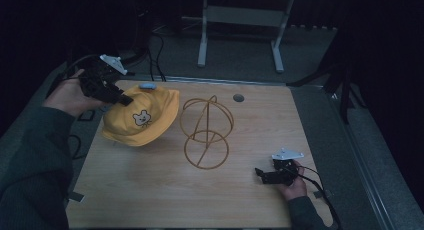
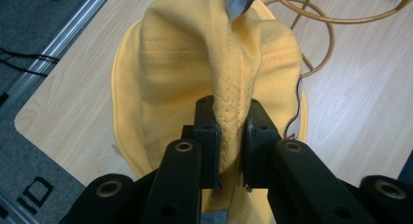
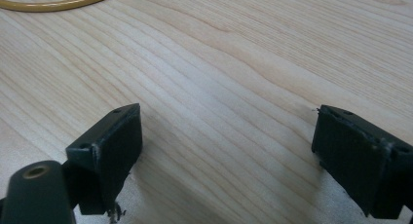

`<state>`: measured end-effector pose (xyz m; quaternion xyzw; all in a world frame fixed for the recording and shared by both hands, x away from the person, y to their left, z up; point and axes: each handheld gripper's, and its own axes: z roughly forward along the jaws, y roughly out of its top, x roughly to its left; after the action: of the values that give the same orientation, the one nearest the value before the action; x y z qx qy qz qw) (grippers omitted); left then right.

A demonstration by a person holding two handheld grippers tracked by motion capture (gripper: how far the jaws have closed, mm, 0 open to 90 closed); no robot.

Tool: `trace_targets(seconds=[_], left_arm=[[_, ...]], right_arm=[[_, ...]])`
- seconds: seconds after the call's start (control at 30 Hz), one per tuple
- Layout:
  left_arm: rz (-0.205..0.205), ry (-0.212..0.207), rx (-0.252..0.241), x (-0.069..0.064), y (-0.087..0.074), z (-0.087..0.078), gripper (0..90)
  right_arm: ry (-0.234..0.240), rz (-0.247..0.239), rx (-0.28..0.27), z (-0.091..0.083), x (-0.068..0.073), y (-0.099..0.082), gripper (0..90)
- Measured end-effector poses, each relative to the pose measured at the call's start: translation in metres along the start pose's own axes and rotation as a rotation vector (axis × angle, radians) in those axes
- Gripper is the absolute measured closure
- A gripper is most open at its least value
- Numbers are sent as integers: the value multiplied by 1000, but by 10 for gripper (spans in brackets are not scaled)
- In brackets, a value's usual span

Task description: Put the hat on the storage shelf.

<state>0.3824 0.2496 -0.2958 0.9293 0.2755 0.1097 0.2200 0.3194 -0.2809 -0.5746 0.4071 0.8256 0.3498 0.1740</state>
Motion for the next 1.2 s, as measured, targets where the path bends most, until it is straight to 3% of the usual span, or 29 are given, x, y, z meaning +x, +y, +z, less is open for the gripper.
trace_targets(seconds=[0.7,1.2], left_arm=[[40,-18,-51,-4,4,-25,795],[56,-50,-91,-3,6,-33,797]], right_arm=[[0,0,0,0,0,0,111],[0,-1,0,0,0,0,111]])
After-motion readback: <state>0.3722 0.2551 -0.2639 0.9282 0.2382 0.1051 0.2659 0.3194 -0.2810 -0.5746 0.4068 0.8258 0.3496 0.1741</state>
